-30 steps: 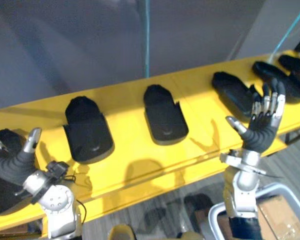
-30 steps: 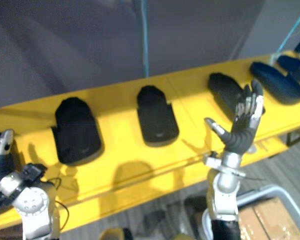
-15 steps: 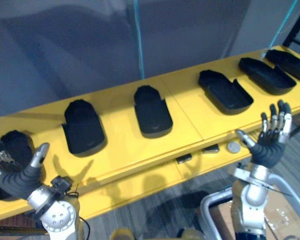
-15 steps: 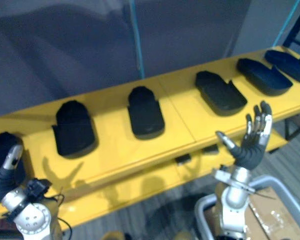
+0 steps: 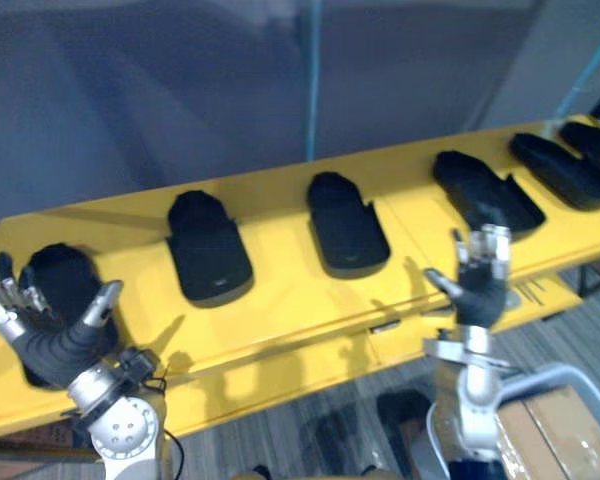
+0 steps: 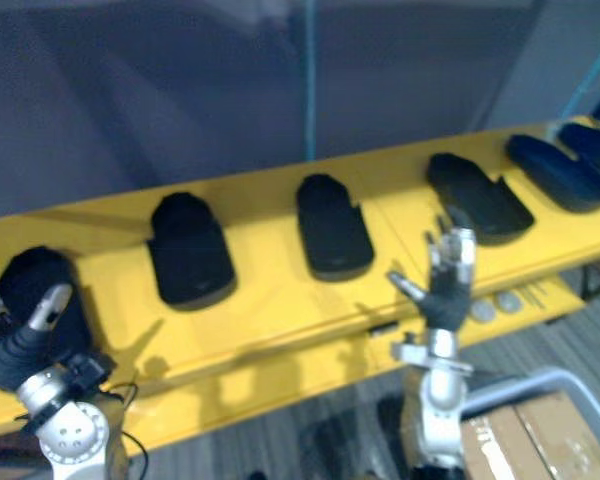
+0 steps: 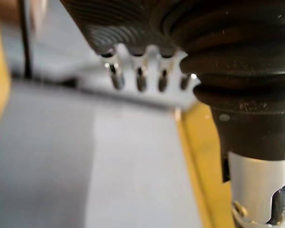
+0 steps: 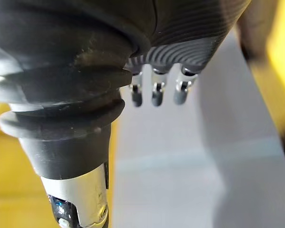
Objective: Walk over and take plastic housings, then place them on the shelf
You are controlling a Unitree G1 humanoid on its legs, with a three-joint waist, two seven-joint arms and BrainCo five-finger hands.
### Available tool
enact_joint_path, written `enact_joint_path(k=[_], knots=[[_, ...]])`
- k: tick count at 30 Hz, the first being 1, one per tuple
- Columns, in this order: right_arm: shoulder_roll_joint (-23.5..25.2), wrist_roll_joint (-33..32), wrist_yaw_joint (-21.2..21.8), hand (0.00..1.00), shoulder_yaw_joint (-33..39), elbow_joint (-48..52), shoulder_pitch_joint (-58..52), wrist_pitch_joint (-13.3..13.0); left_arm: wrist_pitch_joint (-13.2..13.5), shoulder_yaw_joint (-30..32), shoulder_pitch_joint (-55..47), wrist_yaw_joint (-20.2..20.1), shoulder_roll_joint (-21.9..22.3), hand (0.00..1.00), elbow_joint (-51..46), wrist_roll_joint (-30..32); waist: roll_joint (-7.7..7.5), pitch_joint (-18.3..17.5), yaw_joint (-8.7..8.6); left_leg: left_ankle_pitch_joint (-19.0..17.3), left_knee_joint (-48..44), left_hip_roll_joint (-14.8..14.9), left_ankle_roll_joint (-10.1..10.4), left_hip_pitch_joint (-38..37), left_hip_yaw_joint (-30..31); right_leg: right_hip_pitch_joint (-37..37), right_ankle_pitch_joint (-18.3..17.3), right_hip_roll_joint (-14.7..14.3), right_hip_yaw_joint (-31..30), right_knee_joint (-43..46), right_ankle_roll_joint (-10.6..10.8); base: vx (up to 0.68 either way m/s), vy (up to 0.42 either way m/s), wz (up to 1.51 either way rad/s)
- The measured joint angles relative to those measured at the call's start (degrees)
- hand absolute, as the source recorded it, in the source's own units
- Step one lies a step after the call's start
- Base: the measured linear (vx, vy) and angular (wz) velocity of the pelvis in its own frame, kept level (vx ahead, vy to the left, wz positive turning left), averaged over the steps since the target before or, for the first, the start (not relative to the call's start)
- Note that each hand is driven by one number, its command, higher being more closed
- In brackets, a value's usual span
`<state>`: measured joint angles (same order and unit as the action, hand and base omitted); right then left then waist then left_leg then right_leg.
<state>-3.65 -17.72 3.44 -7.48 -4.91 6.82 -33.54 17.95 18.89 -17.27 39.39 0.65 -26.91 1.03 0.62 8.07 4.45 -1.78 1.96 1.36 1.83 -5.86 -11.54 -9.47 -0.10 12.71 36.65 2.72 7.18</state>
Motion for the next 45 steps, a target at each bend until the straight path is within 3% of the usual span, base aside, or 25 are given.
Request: enact_joint_path(k=[3, 5, 6, 8, 12, 16, 20, 21, 22, 24, 25, 26, 27, 28, 30, 34, 37, 41, 44, 45], knots=[[-0.8, 0.6, 0.1, 0.00, -4.6, -2.8, 5.3, 0.1, -1.6, 7.2, -3.8, 0.5, 1.8, 0.00, 0.0, -0.7, 0.47, -0.2, 3.18, 1.3, 1.6, -0.4, 0.0, 0.0, 3.7, -2.0, 0.0, 0.0, 2.6, -0.2, -0.1, 0.02, 0.000, 0.82], [-0.8, 1.4, -1.2, 0.00, -5.5, -3.2, 6.2, 0.2, -0.8, 10.3, -6.2, 0.4, 3.3, 0.00, 0.0, -1.0, 0.08, -0.3, 5.26, 1.5, 1.5, -0.7, 0.0, 0.1, 6.2, -3.1, -0.1, 0.0, 2.6, -0.2, -0.1, 0.06, 0.029, 0.70], [-0.3, 2.1, -2.2, 0.00, -5.9, -4.1, 6.7, 0.6, 0.9, 12.0, -7.8, 0.2, 4.2, 0.00, 0.0, -1.3, -0.35, -0.3, 6.48, 1.6, 1.5, -0.8, 0.0, 0.0, 6.8, -3.6, -0.1, 0.1, 2.6, -0.2, -0.1, 0.04, 0.024, 0.36], [0.7, 2.9, -3.4, 0.00, -6.5, -5.4, 7.1, 1.6, 4.5, 12.5, -9.0, -1.1, 4.8, 0.00, 0.0, -2.8, -1.41, -0.8, 7.38, 1.6, 1.5, -1.2, 0.0, 0.2, 7.6, -3.8, -0.4, 0.4, 2.5, -0.1, -0.6, 0.03, 0.020, 0.24], [1.1, 2.8, -3.1, 0.00, -7.4, -5.4, 7.0, 2.6, 6.1, 10.9, -8.5, -3.4, 4.8, 0.00, -0.1, -2.9, -2.49, -0.7, 7.17, 1.5, 1.5, -1.0, 0.0, 0.1, 6.0, -3.0, -0.6, 0.4, 0.3, -0.1, -0.9, -0.02, 0.007, -0.20], [0.7, 2.0, -0.3, 0.00, -9.1, -5.3, 6.8, 3.2, 4.7, 8.6, -8.4, -2.1, 4.7, 0.00, 0.0, -2.9, -3.36, -0.4, 5.43, -1.3, -5.1, -0.1, 0.3, 4.1, 4.4, -1.5, -0.7, -0.1, -2.6, -1.0, -1.1, -0.05, -0.008, -0.26], [0.2, 0.6, 1.4, 0.00, -9.2, -6.0, 6.7, 5.2, 5.4, 7.5, -8.2, -2.2, 5.0, 0.00, 2.6, -4.1, -2.29, 0.4, 4.53, -1.6, -10.0, 1.5, 1.4, 8.2, 5.4, -1.8, -1.3, -2.3, -0.4, -1.9, -0.9, -0.10, -0.077, 0.36], [-0.5, 1.8, 1.1, 0.00, -9.1, -6.7, 6.4, 5.2, 5.6, 6.4, -8.2, -3.3, 5.3, 0.00, 3.5, -5.8, -1.10, 1.1, 4.15, -2.1, -9.9, 2.1, 1.9, 9.0, 5.3, -2.2, -2.3, -2.9, 1.4, -1.0, -1.5, -0.19, -0.132, 0.71], [-1.4, 3.1, 0.0, 0.00, -8.7, -6.7, 5.1, 5.3, 5.9, 5.5, -8.0, -4.8, 5.3, 0.00, 4.0, -5.8, -0.28, 1.5, 4.08, -3.1, -9.5, 4.2, 0.9, 9.0, 0.7, -2.6, -2.6, -3.4, 3.7, -1.2, -1.7, -0.18, -0.142, 0.79], [-3.2, 4.0, -1.1, 0.00, -7.3, -6.2, 3.1, 5.1, 7.7, 3.4, -7.4, -6.4, 5.0, 0.00, 5.3, -5.8, -1.05, 1.0, 3.75, -3.5, -10.9, 6.9, -0.5, 9.8, -6.7, -2.0, -3.0, -2.5, 6.6, -2.2, -2.2, -0.10, -0.029, 0.75], [-4.3, 3.9, -1.2, 0.00, -5.8, -5.7, 2.0, 5.1, 8.1, 2.1, -7.5, -6.9, 5.0, 0.00, 5.6, -5.7, -0.13, 1.2, 3.71, -3.4, -13.6, 8.1, -0.5, 10.3, -9.8, -1.2, -3.3, -2.1, 7.2, -1.4, -2.1, -0.06, 0.056, 0.54], [-4.6, 3.8, -1.3, 0.00, -5.1, -5.0, 1.2, 5.1, 8.1, 1.6, -7.5, -7.0, 5.1, 0.00, 5.6, -5.7, 0.12, 1.3, 3.58, -3.2, -13.9, 8.2, -0.2, 9.8, -10.2, -0.8, -3.4, -2.0, 7.2, -1.1, -2.1, 0.01, 0.089, 0.23], [-5.2, 3.7, -1.6, 0.00, -4.2, -3.2, -0.4, 4.8, 8.3, 0.9, -7.6, -7.0, 5.1, 0.00, 5.5, -5.6, 1.90, 0.3, 2.73, -1.4, -11.5, 8.1, 1.2, 7.6, -11.2, -0.1, -3.3, -2.3, 7.1, -0.1, -1.8, 0.07, 0.139, 0.13], [-4.8, 3.6, -2.0, 0.00, -3.8, -2.1, -1.6, 4.4, 8.3, 0.1, -6.7, -7.1, 4.7, 0.00, 5.5, -5.7, 2.23, 0.1, 1.37, 0.3, -6.4, 7.1, 3.5, 5.4, -11.8, 0.2, -2.3, -1.7, 7.2, 0.7, -1.2, 0.08, 0.141, 0.01], [-3.9, 3.9, -2.3, 0.00, -3.9, -1.5, -2.2, 4.3, 8.2, -1.1, -5.8, -7.8, 4.1, 0.00, 4.5, -5.6, 2.09, 0.2, 1.01, 1.2, -3.3, 6.2, 3.4, 3.0, -13.8, 0.4, -1.6, -1.3, 5.5, 0.6, -1.3, 0.05, 0.117, -0.36], [-0.6, 4.1, -3.7, 0.00, -3.3, 1.3, -5.5, 4.1, 6.8, -6.9, -0.7, -10.9, -0.8, 0.00, 4.8, -5.3, -1.23, 0.8, -1.47, 0.8, -2.2, 4.8, 2.7, 0.8, -15.5, 0.0, -0.5, -0.5, 1.2, 0.8, -1.4, 0.03, 0.100, -0.23], [0.6, 5.2, -4.7, 0.00, -0.5, 5.7, -9.7, 4.1, 5.3, -10.7, 3.6, -13.1, -2.8, 0.00, 6.3, -5.1, -1.25, 0.8, -3.79, 0.8, -1.9, 4.1, 1.7, 0.7, -12.9, 0.4, 0.0, 0.3, -7.3, 3.1, -2.2, 0.05, 0.150, 0.37], [0.6, 5.5, -4.5, 0.00, 0.8, 6.5, -10.8, 4.1, 4.8, -12.7, 4.6, -13.2, -2.4, 0.00, 7.7, -5.2, -1.27, 0.8, -3.68, 0.8, -1.8, 3.6, 1.4, 0.9, -12.3, 0.6, -1.6, 0.3, -10.2, 3.6, -4.1, 0.02, 0.031, 0.14], [0.6, 5.1, -4.1, 0.00, 1.5, 6.5, -10.8, 4.0, 4.4, -13.8, 3.4, -12.5, -2.2, 0.00, 8.4, -5.2, -1.25, 1.3, -3.59, -4.4, -12.1, 4.9, 0.5, 5.2, -12.3, 0.8, -7.2, 0.9, -13.6, 4.4, -3.5, -0.02, -0.065, 0.00], [0.4, 5.1, -4.2, 0.00, 1.9, 6.5, -10.8, 4.0, 4.4, -14.3, 3.4, -11.8, -2.0, 0.00, 8.7, -5.1, -0.14, 2.7, -3.53, -7.3, -21.1, 7.3, -0.4, 7.8, -12.0, -0.2, -9.3, 0.6, -14.5, 5.3, -0.9, -0.04, -0.071, -0.03]])
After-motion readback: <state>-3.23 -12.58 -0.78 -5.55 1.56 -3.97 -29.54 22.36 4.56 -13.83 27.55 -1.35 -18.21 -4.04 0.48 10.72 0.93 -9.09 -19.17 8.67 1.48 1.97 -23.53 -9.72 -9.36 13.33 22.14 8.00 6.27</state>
